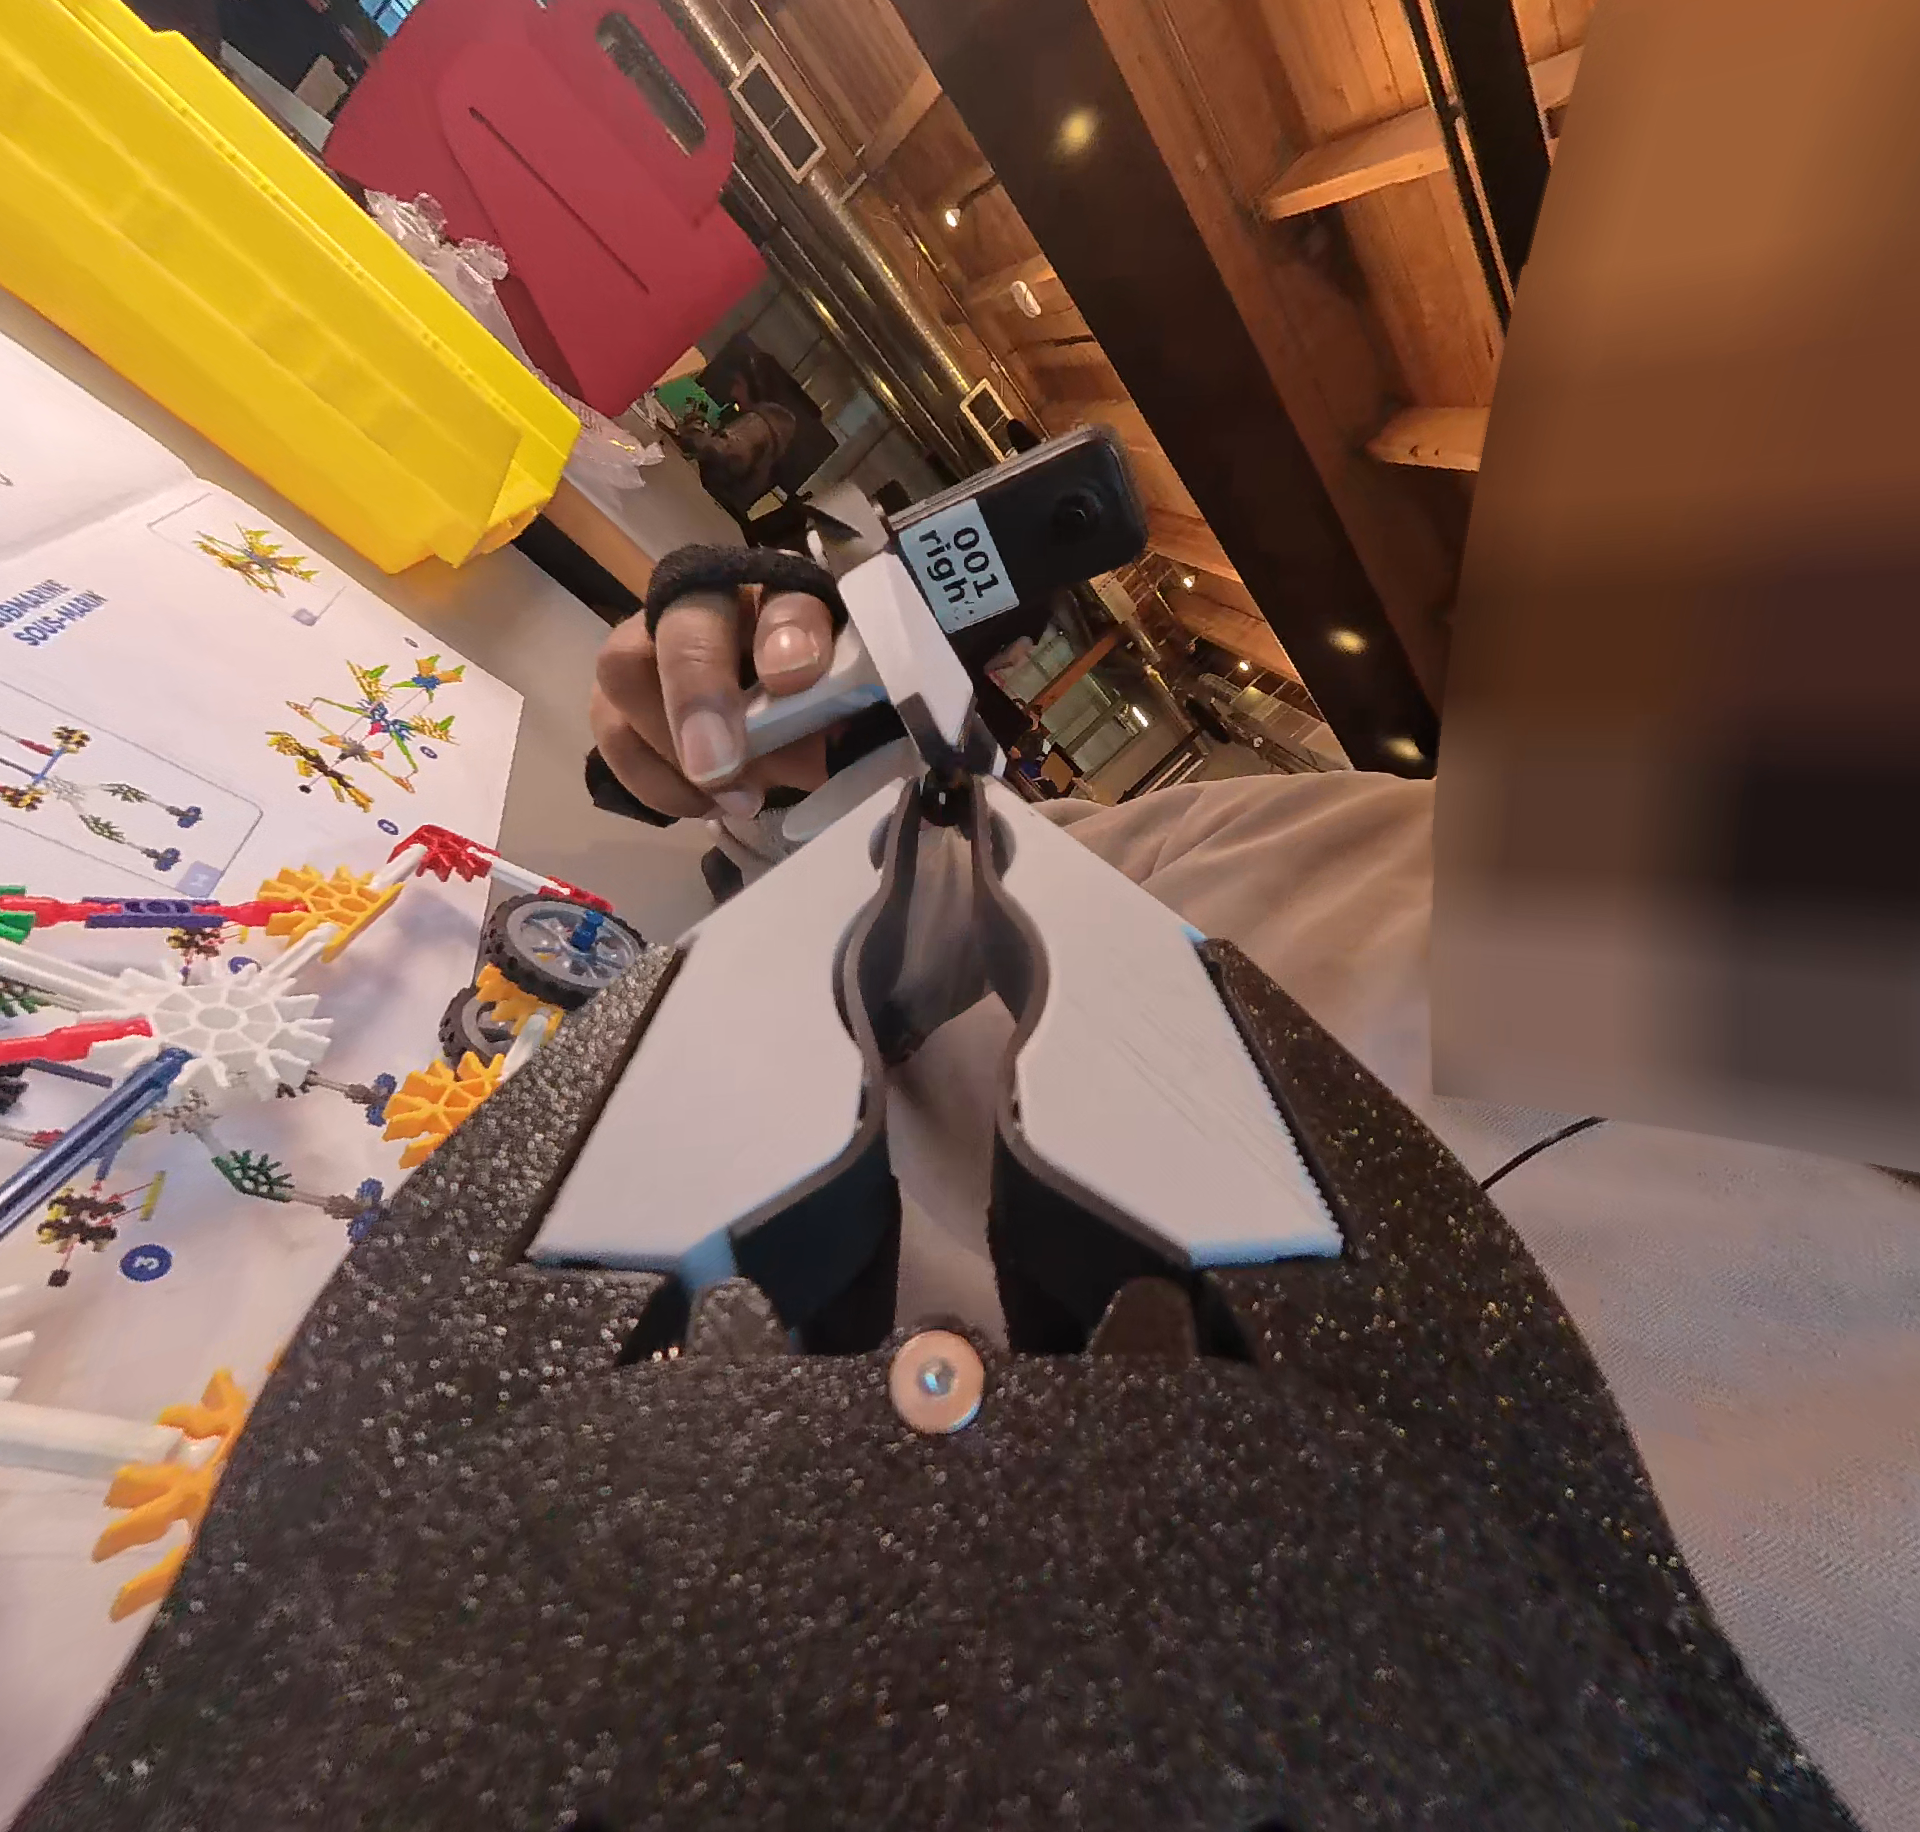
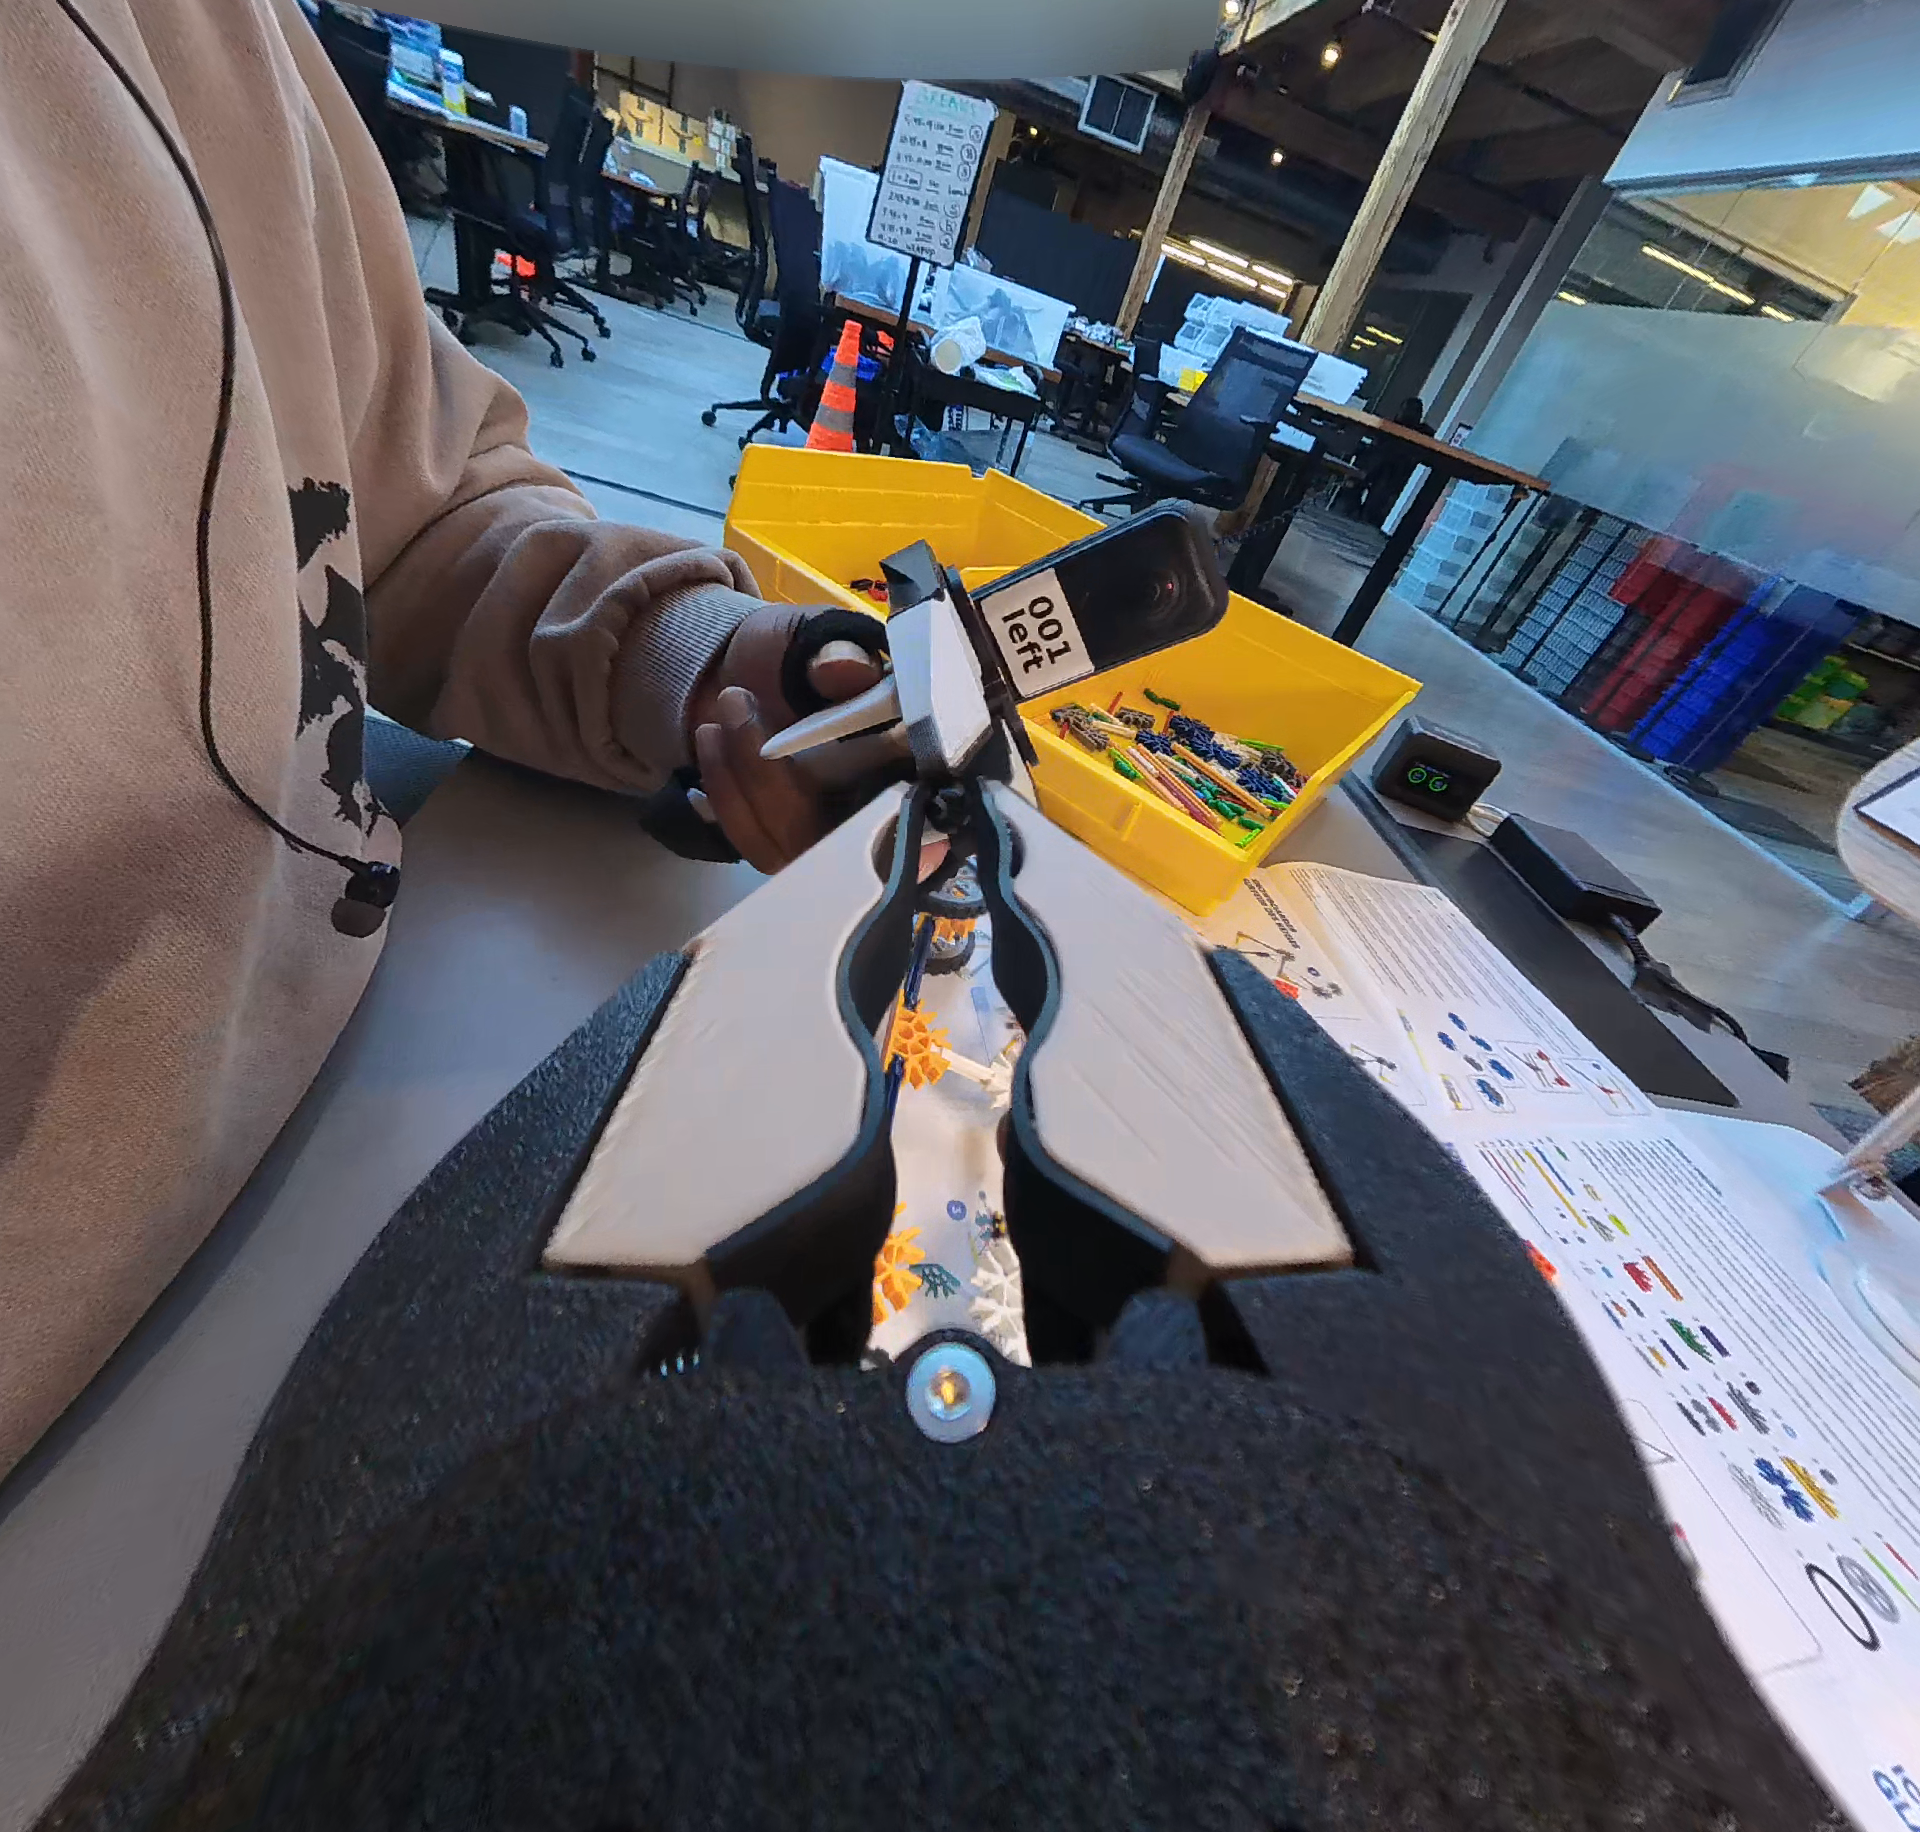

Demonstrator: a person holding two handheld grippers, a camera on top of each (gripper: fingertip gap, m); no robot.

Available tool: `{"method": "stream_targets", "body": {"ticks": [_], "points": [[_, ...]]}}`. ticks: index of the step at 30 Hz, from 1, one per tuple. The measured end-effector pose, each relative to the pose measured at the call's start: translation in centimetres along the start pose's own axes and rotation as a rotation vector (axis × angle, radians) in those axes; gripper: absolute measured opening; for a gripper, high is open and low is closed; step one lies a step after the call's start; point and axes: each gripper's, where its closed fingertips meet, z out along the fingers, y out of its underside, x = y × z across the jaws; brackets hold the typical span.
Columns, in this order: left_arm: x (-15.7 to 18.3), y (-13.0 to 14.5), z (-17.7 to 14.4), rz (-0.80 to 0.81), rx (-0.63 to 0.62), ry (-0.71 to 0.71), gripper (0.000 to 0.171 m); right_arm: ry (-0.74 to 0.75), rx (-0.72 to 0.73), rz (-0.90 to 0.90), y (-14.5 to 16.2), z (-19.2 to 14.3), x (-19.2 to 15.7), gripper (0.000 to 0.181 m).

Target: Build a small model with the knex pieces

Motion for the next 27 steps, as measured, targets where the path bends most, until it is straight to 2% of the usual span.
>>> {"method": "stream_targets", "body": {"ticks": [11,14,17,20,23,27], "points": [[0.2,0.2,0.1,0.007,-0.005,0.013,0.007,-0.014,-0.017,-0.005,0.2,0.0,-0.2,0.007],[-0.4,0.2,0.1,0.029,-0.01,-0.024,0.006,-0.023,-0.055,0.016,0.7,-0.1,0.0,0.006],[-2.8,1.3,-0.1,0.259,-0.124,-0.246,0.023,-0.039,-0.155,0.049,1.0,-1.6,1.1,0.007],[-4.8,3.1,0.1,0.464,-0.273,-0.42,0.026,-0.109,-0.376,0.084,3.0,-4.2,1.5,0.006],[-6.2,4.8,0.8,0.514,-0.355,-0.505,0.026,-0.208,-0.608,0.145,6.0,-6.3,0.9,0.007],[-8.2,6.7,1.6,0.582,-0.44,-0.627,0.028,-0.317,-0.769,0.208,8.5,-7.0,-0.2,0.007]]}}
